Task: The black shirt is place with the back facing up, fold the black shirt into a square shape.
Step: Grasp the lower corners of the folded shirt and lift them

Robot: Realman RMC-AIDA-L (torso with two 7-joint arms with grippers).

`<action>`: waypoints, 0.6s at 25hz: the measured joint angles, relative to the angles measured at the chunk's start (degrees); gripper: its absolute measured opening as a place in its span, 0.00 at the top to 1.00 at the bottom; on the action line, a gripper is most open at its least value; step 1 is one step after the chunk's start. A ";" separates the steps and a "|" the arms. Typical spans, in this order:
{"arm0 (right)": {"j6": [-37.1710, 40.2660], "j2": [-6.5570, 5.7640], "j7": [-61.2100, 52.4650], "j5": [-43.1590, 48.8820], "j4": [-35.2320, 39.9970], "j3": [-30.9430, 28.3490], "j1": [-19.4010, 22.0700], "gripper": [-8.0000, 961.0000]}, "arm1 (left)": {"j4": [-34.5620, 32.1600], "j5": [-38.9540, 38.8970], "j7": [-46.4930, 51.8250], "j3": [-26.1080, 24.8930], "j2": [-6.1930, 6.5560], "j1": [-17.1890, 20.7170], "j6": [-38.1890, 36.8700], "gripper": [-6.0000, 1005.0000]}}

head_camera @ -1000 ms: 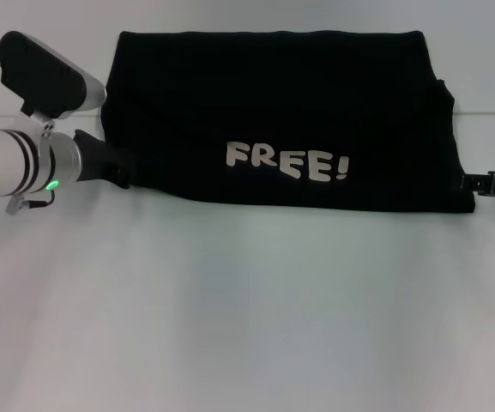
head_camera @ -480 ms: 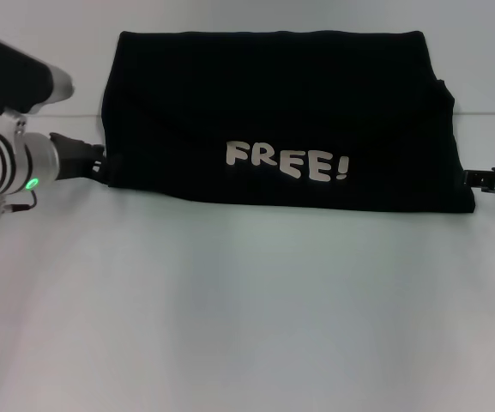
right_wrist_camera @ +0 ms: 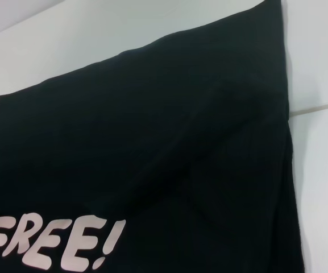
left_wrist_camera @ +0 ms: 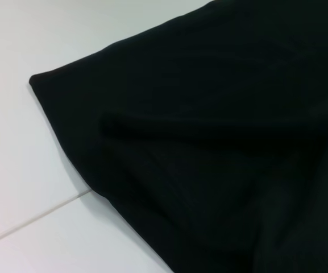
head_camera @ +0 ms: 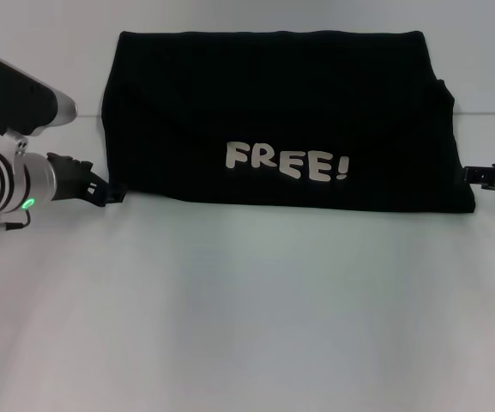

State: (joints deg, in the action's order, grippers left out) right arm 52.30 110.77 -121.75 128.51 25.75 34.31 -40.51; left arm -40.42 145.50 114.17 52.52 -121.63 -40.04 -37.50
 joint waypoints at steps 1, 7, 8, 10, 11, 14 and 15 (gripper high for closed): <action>0.00 -0.05 -0.03 0.00 0.01 -0.03 0.00 0.35 | -0.01 0.01 -0.13 0.10 0.00 0.02 -0.06 0.43; -0.29 -0.17 -0.08 -0.09 0.01 -0.05 -0.05 0.35 | 0.27 0.04 -1.56 3.35 -0.23 -0.31 -0.20 0.34; -0.41 -0.18 -0.08 -0.10 0.01 -0.04 -0.07 0.35 | 0.34 0.05 -1.78 3.90 -0.34 -0.35 -0.06 0.33; -0.60 -0.19 -0.08 -0.11 0.01 -0.03 -0.10 0.35 | 0.36 0.05 -1.87 4.94 -0.62 -0.42 0.34 0.32; -0.63 -0.20 -0.08 -0.12 0.01 -0.02 -0.10 0.35 | 0.36 0.05 -1.87 5.07 -0.67 -0.45 0.36 0.32; -0.70 -0.21 -0.08 -0.18 0.01 -0.04 -0.12 0.35 | 0.41 0.05 -1.94 5.55 -0.70 -0.82 0.40 0.32; -0.70 -0.21 -0.08 -0.20 0.01 -0.04 -0.15 0.35 | 0.49 0.05 -1.95 5.70 -0.69 -0.92 0.40 0.33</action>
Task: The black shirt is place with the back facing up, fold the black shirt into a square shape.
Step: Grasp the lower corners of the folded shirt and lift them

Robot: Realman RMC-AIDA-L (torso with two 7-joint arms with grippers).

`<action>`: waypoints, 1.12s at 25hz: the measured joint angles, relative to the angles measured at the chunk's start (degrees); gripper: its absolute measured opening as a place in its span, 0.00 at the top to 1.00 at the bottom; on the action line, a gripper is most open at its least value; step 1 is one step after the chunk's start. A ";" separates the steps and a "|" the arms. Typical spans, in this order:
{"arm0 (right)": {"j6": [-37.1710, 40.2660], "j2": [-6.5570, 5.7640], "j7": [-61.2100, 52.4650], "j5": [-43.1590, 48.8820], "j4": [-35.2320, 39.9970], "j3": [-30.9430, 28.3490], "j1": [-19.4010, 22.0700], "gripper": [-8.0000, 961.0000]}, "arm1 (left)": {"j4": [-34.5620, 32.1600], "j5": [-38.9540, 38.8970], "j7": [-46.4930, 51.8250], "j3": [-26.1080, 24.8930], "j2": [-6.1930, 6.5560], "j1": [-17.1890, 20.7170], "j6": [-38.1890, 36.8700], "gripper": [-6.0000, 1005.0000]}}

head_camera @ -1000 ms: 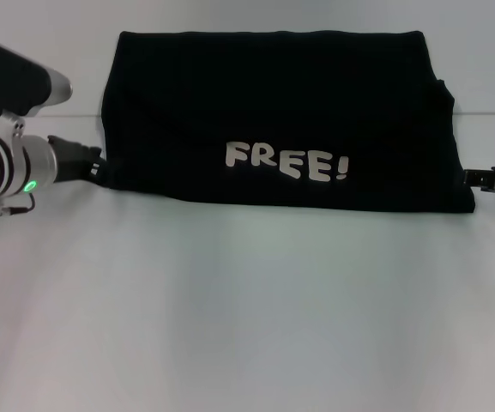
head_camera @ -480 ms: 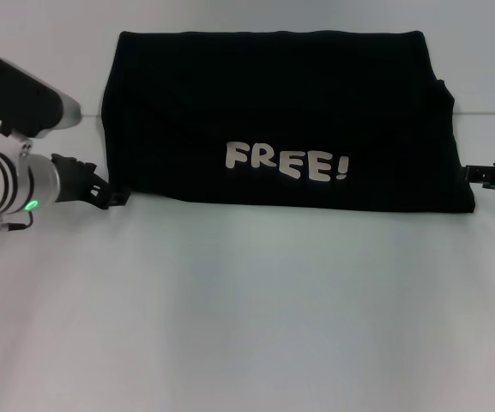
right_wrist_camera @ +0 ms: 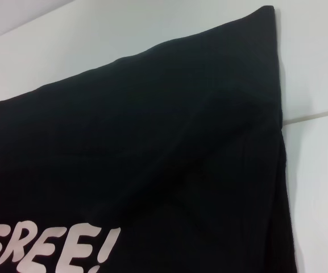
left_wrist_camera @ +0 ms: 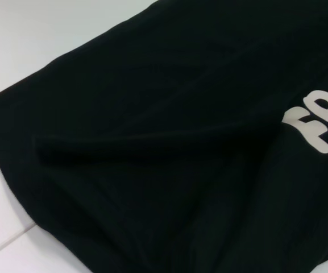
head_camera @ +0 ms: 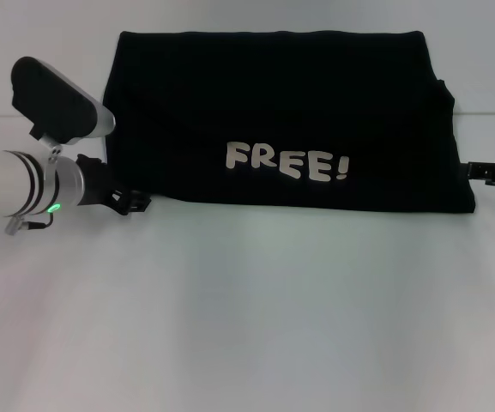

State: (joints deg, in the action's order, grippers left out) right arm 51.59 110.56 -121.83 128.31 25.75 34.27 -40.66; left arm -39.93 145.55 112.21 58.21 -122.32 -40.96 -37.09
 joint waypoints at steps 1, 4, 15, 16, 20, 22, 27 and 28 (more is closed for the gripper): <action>0.00 0.00 0.00 0.00 0.00 0.00 -0.02 0.35 | 0.11 0.01 -0.02 0.16 0.00 -0.08 0.00 0.33; -0.01 0.00 0.01 0.00 0.00 0.00 -0.04 0.35 | -0.07 0.04 -0.73 0.33 -0.22 0.04 0.79 0.32; 0.00 0.00 0.01 0.15 0.09 0.01 0.05 0.35 | -0.20 0.08 -1.70 0.40 -0.58 0.01 1.66 0.67; -0.01 0.00 0.01 0.15 0.09 0.01 0.06 0.35 | -0.15 0.08 -1.78 0.41 -0.59 -0.03 1.66 0.69; -0.01 0.00 0.01 0.21 0.09 0.02 0.06 0.35 | -0.15 0.08 -1.90 0.41 -0.66 -0.09 1.68 0.79; 0.00 0.00 0.01 0.25 0.09 0.12 0.06 0.35 | -0.34 0.08 -1.91 0.38 -0.65 -0.09 1.71 0.88; 0.66 -0.24 0.01 0.29 0.04 0.55 0.02 0.35 | -0.79 0.08 -1.81 -0.16 -0.27 0.10 1.78 0.98; 0.79 -0.32 0.00 0.31 -0.07 0.58 0.02 0.35 | -0.94 0.08 -1.77 -0.22 -0.25 0.15 1.78 0.99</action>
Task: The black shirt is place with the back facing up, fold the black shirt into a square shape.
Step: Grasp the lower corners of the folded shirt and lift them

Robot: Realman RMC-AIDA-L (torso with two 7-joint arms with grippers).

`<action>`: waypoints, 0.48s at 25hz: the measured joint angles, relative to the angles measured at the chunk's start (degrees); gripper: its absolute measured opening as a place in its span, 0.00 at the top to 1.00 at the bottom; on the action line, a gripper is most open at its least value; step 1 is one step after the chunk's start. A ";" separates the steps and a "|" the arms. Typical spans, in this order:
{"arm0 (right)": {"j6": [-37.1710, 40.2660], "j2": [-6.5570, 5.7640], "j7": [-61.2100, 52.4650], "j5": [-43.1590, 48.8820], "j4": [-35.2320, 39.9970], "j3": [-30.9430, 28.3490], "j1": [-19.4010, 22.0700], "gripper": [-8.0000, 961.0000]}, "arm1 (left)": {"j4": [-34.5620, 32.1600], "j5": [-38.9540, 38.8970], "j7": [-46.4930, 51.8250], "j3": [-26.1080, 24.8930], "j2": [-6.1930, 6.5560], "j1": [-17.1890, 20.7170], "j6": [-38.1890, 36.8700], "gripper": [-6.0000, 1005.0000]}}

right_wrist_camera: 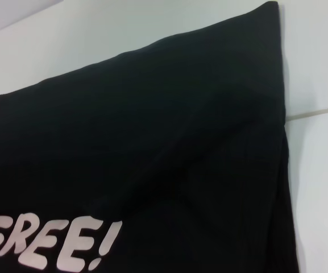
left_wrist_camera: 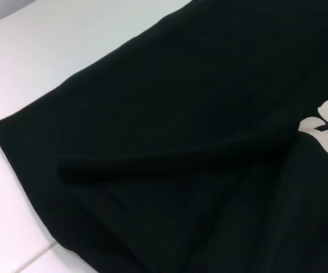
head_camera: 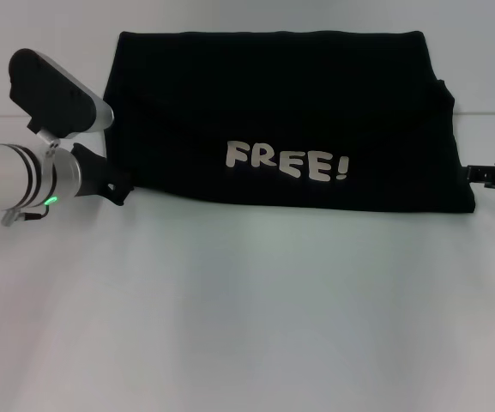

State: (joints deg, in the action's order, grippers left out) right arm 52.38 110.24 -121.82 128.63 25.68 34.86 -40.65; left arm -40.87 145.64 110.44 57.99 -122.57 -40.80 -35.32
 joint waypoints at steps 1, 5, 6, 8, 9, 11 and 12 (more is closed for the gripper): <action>0.06 -0.08 -0.01 0.05 -0.15 0.02 -0.01 0.35 | -0.25 0.00 0.07 -0.03 0.01 0.08 0.00 1.00; 0.53 -0.21 -0.36 0.13 -0.46 0.96 -0.03 0.35 | -0.54 0.00 0.05 0.27 -0.07 0.07 -0.07 0.99; 0.55 -0.21 -0.59 0.13 -0.48 1.38 -0.03 0.35 | -0.54 0.00 0.00 0.37 -0.15 0.01 -0.16 0.99; 0.44 -0.10 -1.17 0.14 -0.52 2.45 -0.03 0.35 | -0.55 0.00 -0.04 0.45 -0.24 -0.08 -0.21 0.99; 0.25 0.04 -1.31 0.14 -0.55 2.84 0.01 0.35 | -0.55 0.00 -0.05 0.46 -0.25 -0.12 -0.21 0.99; -0.32 0.32 -1.35 0.14 -0.55 3.13 0.15 0.35 | -0.55 0.00 -0.05 0.46 -0.26 -0.18 -0.21 0.99; -0.62 0.45 -1.35 0.14 -0.55 3.16 0.23 0.35 | -0.54 0.00 -0.07 0.46 -0.26 -0.18 -0.20 0.99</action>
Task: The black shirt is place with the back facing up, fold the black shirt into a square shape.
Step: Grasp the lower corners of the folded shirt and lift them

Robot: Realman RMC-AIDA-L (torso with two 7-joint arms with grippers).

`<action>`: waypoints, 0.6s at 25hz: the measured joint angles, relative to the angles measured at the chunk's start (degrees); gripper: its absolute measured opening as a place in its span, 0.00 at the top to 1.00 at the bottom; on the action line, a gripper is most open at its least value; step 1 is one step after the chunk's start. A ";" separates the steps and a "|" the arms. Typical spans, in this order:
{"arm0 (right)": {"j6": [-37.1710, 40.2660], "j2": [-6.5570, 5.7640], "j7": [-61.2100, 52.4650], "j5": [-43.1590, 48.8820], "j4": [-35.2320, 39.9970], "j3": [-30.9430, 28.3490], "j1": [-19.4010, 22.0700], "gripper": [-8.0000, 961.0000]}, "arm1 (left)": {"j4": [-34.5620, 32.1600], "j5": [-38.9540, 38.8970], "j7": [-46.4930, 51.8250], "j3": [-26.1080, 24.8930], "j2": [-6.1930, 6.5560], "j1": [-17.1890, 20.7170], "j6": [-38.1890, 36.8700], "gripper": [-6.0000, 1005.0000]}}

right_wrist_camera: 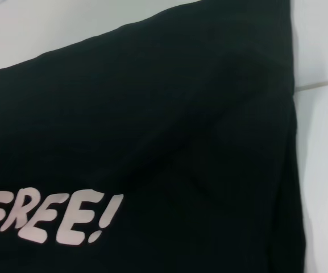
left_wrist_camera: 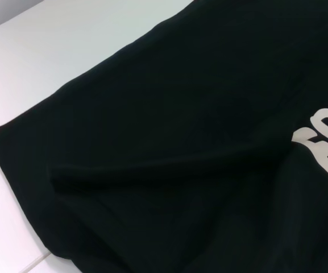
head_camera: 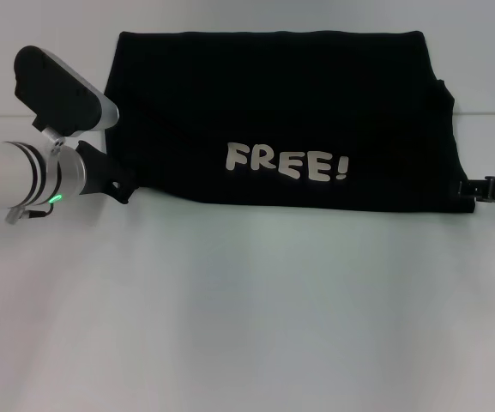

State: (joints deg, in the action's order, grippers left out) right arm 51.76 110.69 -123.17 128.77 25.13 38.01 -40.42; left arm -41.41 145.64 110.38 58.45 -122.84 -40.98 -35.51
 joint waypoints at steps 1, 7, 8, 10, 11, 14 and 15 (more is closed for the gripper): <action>-0.33 0.12 -0.01 0.00 0.00 0.01 0.10 0.35 | 0.00 0.00 -0.02 0.00 0.00 0.00 0.02 0.99; -1.67 0.64 0.02 0.00 -0.05 0.04 0.23 0.35 | 0.19 0.00 -0.08 -0.03 -0.08 0.08 0.15 0.99; -1.93 0.73 0.04 -0.01 -0.31 0.05 0.12 0.35 | 0.23 0.00 -0.08 -0.10 -0.08 0.10 0.16 0.99; -2.40 0.83 0.18 -0.01 -1.03 0.08 -0.22 0.35 | 0.27 0.00 -0.08 -0.25 -0.04 0.10 0.18 0.99; -2.48 0.84 0.28 -0.01 -1.34 0.14 -0.35 0.35 | 0.32 0.00 -0.08 -0.28 0.00 0.08 0.19 0.99; -2.68 1.00 0.40 -0.01 -1.64 0.31 -0.49 0.38 | 0.50 0.00 -0.07 -0.27 0.14 -0.02 0.19 0.99; -2.79 1.05 0.38 -0.01 -1.65 0.33 -0.48 0.39 | 0.52 0.00 -0.09 -0.22 0.16 -0.04 0.19 0.99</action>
State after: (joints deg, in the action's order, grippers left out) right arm 48.97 111.74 -122.79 128.75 23.48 38.34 -40.90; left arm -40.89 145.64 110.29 58.23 -122.68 -41.02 -35.33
